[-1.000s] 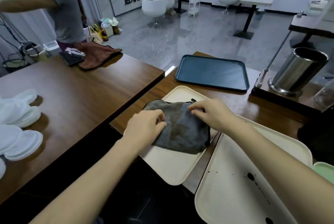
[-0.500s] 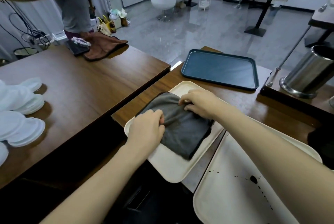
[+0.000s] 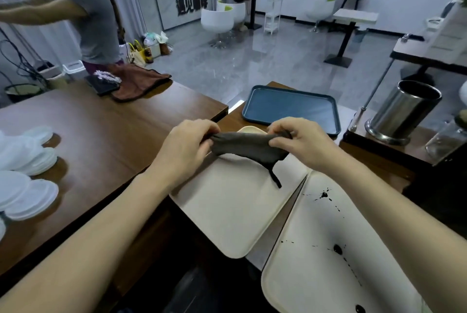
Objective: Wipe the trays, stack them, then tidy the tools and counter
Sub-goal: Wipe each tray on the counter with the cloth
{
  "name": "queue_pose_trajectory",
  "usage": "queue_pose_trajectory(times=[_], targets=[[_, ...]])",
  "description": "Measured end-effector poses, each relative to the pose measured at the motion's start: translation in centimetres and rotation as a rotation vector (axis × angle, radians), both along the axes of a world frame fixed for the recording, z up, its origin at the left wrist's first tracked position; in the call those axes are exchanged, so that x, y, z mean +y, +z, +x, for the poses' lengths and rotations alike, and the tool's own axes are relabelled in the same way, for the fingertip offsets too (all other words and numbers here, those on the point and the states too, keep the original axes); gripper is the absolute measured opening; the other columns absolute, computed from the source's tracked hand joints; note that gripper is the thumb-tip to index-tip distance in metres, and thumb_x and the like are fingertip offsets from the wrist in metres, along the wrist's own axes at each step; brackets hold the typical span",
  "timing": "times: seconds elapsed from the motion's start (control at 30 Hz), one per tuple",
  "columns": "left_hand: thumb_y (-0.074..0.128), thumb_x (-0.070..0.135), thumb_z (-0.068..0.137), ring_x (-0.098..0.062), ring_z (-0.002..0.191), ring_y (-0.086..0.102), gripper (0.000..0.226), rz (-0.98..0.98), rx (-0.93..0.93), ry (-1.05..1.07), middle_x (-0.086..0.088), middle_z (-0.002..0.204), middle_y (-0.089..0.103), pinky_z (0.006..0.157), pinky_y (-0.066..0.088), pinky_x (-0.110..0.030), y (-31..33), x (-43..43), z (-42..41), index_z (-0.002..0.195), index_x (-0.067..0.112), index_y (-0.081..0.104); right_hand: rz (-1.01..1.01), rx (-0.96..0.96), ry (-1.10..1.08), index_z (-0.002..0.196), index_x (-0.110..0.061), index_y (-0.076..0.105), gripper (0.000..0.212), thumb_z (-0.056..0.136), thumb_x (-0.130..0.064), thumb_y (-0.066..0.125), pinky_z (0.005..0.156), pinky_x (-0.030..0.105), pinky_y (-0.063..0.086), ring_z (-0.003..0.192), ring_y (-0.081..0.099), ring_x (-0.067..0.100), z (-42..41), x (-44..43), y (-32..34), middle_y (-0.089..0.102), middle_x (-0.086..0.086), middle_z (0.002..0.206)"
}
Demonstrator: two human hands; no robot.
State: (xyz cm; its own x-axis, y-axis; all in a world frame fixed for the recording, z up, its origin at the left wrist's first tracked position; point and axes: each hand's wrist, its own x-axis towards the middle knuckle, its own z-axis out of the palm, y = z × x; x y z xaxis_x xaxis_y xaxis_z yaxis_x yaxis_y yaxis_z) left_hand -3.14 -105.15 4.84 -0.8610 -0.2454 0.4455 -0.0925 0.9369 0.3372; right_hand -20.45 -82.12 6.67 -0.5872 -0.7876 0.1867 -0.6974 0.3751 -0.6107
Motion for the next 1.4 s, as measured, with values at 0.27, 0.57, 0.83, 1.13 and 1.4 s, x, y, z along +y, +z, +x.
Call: queue_pose_trajectory(times=[0.27,0.57,0.83,1.13,1.4], targets=[[0.06,0.033,0.098,-0.01,0.098,0.06,0.016,0.088,-0.411,-0.071,0.017,0.103,0.066,0.081,0.046,-0.031,-5.3,0.3,3.3,0.113,0.036,0.065,0.363,0.026,0.119,0.098,-0.035,0.072,0.01,0.091,-0.039,0.067,0.08,0.029,0.045,0.088,0.058,0.008,4.0,0.7,-5.3,0.067,-0.017,0.09],[0.061,0.037,0.097,-0.016,0.1,0.056,0.02,0.068,-0.195,0.12,0.01,0.11,0.063,0.077,0.041,-0.03,-6.3,-0.3,-1.8,0.116,0.031,0.064,0.384,0.176,-0.014,0.132,-0.042,0.056,0.039,0.094,-0.031,0.058,0.09,0.026,0.046,0.114,0.056,0.012,1.1,-2.4,-5.8,0.062,-0.015,0.12],[0.062,0.043,0.095,-0.016,0.075,0.059,0.017,0.085,-0.1,0.308,0.011,0.083,0.059,0.062,0.05,-0.037,-7.6,0.4,0.8,0.092,0.032,0.049,0.416,0.146,0.26,0.133,-0.048,0.06,0.039,0.096,-0.037,0.053,0.104,0.035,0.04,0.128,0.048,0.015,3.2,-4.6,-5.7,0.053,-0.009,0.142],[0.058,0.053,0.095,-0.027,0.091,0.066,0.021,0.144,-0.226,0.305,0.006,0.095,0.07,0.068,0.042,-0.033,-7.1,1.8,1.1,0.099,0.033,0.064,0.337,-0.164,0.051,0.085,-0.032,0.068,0.02,0.086,-0.052,0.07,0.074,0.035,0.051,0.079,0.062,0.013,5.2,-6.1,-5.5,0.066,-0.009,0.083],[0.068,0.044,0.09,-0.017,0.1,0.066,0.019,0.404,-0.263,0.218,0.014,0.103,0.073,0.082,0.047,-0.031,-6.1,2.5,0.3,0.109,0.041,0.066,0.261,-0.341,0.036,0.104,-0.033,0.066,0.016,0.09,-0.036,0.072,0.063,0.03,0.06,0.063,0.073,0.014,4.6,-4.3,-4.7,0.072,-0.001,0.088]])
